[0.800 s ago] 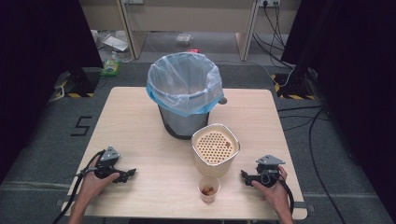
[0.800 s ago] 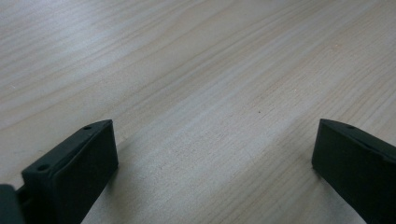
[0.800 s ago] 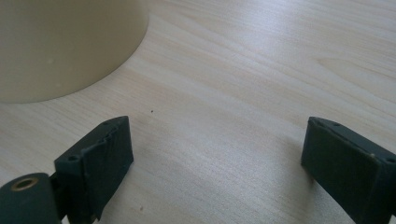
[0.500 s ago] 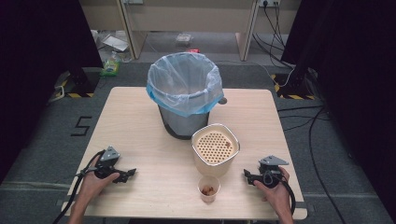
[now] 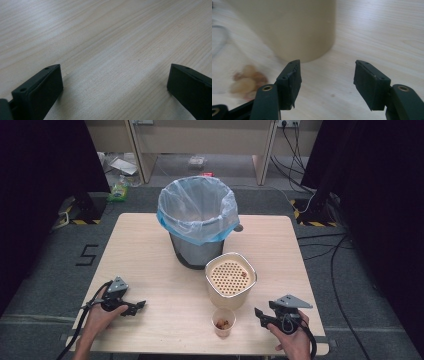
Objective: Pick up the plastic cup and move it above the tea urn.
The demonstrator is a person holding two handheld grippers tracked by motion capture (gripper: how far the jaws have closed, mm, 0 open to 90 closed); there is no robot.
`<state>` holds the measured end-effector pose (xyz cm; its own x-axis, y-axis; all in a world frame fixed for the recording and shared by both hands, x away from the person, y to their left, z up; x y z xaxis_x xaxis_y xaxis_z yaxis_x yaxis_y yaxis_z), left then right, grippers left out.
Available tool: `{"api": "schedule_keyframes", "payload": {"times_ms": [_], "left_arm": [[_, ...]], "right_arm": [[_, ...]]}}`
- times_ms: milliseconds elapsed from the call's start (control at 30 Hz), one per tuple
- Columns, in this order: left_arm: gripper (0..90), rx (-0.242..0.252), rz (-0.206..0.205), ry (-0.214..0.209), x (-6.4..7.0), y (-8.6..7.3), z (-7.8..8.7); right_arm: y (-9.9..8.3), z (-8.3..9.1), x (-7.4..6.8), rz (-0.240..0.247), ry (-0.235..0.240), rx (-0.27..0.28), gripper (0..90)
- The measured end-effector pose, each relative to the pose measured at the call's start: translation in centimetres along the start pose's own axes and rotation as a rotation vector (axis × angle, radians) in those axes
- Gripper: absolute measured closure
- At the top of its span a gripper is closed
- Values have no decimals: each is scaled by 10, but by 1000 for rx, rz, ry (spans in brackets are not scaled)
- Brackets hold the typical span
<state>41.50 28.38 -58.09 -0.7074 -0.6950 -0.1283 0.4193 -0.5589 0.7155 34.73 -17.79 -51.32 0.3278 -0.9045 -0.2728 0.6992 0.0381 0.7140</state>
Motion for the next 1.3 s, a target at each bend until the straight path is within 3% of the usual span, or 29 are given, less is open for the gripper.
{"api": "schedule_keyframes", "payload": {"times_ms": [167,400,633,967,1300], "left_arm": [[0,0,0,0,0,0,0],[0,-1,0,0,0,0,0],[0,-2,-1,1,0,0,0],[0,-1,0,1,0,0,0],[0,-1,-1,1,0,0,0]], "right_arm": [[0,11,-21,-3,53,-8,419],[6,21,-52,40,107,-9,438],[9,17,-74,72,154,-10,470],[10,7,-86,114,170,-35,515],[-6,3,-75,128,176,-83,672]]}}
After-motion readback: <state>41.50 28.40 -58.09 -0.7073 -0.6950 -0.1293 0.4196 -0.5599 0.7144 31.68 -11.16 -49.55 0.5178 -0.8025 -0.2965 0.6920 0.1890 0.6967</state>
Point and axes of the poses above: each handheld gripper's, and its own axes: z roughly backward along the jaws, y roughly out of its top, x roughly to its right, the point moved 8 cm from there along -z, roughly forward along the jaws, and after that the axes turned 12 degrees about -z, right-handed, at the moved point
